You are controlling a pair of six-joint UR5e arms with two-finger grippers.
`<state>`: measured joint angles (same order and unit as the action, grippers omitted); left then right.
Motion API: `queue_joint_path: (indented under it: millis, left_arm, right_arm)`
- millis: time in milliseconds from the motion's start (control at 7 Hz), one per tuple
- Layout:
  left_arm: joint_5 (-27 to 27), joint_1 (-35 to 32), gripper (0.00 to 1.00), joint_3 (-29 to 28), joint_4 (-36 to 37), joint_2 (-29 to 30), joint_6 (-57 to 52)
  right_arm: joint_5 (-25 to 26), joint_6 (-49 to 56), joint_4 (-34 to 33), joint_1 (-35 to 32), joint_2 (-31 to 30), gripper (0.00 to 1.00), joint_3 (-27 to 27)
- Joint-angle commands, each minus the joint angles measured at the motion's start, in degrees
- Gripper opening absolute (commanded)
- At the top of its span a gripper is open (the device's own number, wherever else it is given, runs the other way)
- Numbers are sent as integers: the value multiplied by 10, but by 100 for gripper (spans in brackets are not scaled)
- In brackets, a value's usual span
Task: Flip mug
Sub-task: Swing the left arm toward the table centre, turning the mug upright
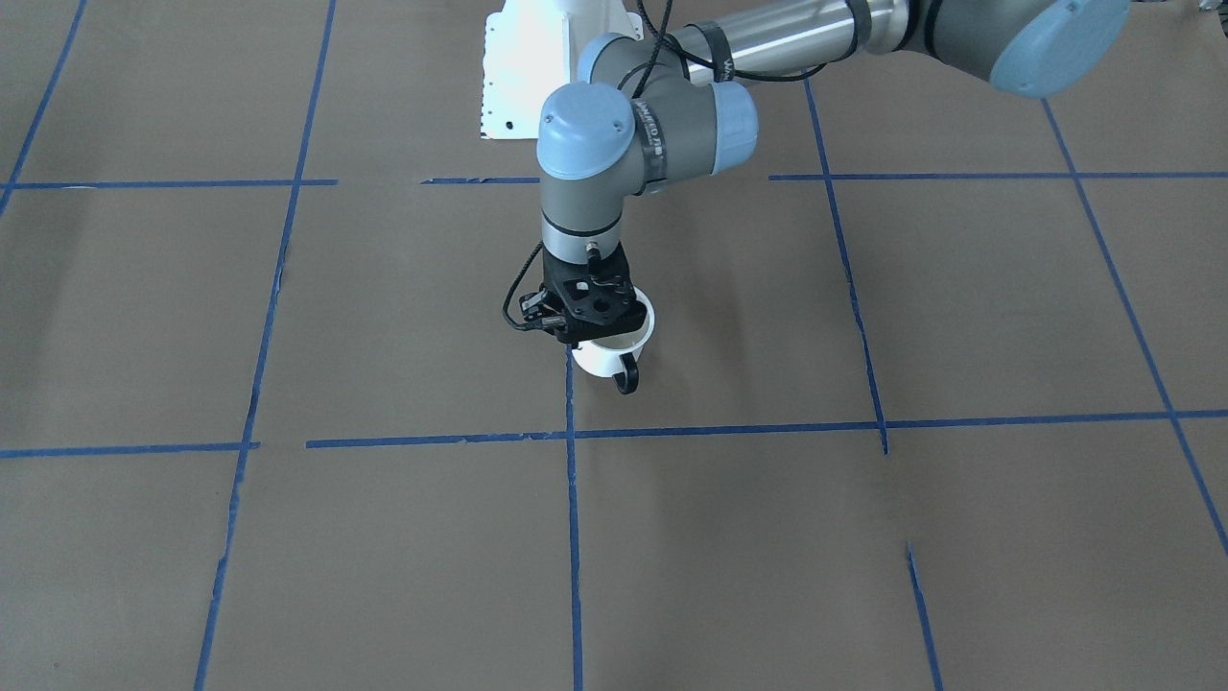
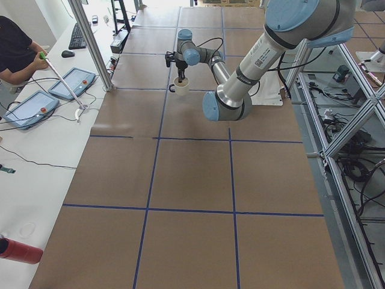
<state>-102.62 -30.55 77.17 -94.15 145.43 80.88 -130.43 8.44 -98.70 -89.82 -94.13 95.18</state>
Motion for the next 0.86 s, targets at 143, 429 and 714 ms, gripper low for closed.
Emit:
queue_joint_path:
  millis: [143,429,714]
  left_arm:
    - [53,36,0,-38,-1,28,0]
    - [57,44,0,-53,2,33,5]
    - [57,44,0,-57,5,37,46]
  right_arm:
    - [0,0,0,0,0,100,0]
    - [0,0,0,0,0,100,0]
    - [0,0,0,0,0,100,0]
